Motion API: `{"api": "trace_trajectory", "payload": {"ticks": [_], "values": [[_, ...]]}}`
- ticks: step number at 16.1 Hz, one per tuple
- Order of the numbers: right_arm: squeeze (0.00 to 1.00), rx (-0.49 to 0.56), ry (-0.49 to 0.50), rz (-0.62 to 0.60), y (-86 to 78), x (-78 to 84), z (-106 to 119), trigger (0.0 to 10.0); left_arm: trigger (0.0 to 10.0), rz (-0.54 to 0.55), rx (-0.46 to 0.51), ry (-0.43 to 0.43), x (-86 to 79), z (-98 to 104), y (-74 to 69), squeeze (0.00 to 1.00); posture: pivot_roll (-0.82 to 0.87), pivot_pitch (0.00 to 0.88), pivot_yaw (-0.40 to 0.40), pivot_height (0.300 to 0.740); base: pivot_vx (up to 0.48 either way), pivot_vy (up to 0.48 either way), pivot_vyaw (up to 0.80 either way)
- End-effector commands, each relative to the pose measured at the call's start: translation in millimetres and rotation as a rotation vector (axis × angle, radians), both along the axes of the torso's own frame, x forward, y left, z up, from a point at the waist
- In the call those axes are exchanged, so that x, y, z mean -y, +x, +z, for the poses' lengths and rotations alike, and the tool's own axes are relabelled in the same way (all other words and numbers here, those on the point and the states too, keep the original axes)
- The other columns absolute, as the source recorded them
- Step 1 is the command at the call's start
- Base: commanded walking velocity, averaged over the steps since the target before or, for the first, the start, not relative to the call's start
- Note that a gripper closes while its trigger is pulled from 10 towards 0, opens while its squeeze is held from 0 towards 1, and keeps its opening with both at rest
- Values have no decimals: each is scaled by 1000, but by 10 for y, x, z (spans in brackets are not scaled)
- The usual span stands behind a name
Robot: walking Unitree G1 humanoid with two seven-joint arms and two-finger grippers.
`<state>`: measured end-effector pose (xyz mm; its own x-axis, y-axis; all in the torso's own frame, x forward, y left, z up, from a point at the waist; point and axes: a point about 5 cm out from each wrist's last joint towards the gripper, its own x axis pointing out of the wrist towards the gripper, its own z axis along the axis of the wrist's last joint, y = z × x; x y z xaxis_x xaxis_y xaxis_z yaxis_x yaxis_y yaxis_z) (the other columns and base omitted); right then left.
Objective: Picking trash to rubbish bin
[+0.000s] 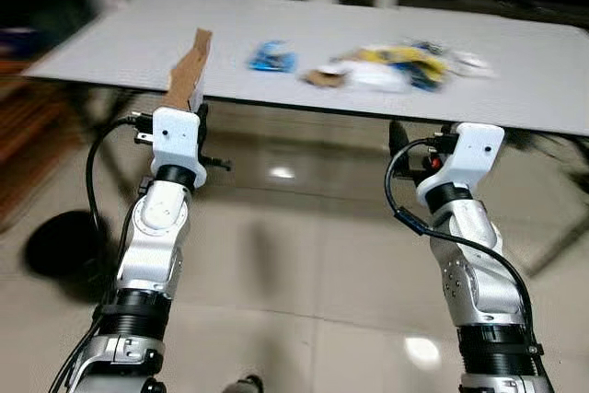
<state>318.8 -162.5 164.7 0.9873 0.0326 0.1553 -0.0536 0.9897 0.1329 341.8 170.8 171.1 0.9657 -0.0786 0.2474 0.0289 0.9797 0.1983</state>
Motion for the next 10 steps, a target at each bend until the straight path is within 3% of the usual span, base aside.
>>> {"api": "trace_trajectory", "payload": {"ticks": [1,8,10], "values": [[0,10,1,2,-1,-1,13,10000,10000,2,11,-3,5,25,-3,0,-12,7,-20,740,0,0,800],[0,7,0,8,-19,-22,-14,10000,10000,-5,4,0,16,5,-15,0,-15,0,-12,740,0,0,800],[0,2,17,5,-27,-1,-29,10000,10000,-10,-1,-1,44,-14,-17,0,-18,0,-14,740,0,0,0]]}}
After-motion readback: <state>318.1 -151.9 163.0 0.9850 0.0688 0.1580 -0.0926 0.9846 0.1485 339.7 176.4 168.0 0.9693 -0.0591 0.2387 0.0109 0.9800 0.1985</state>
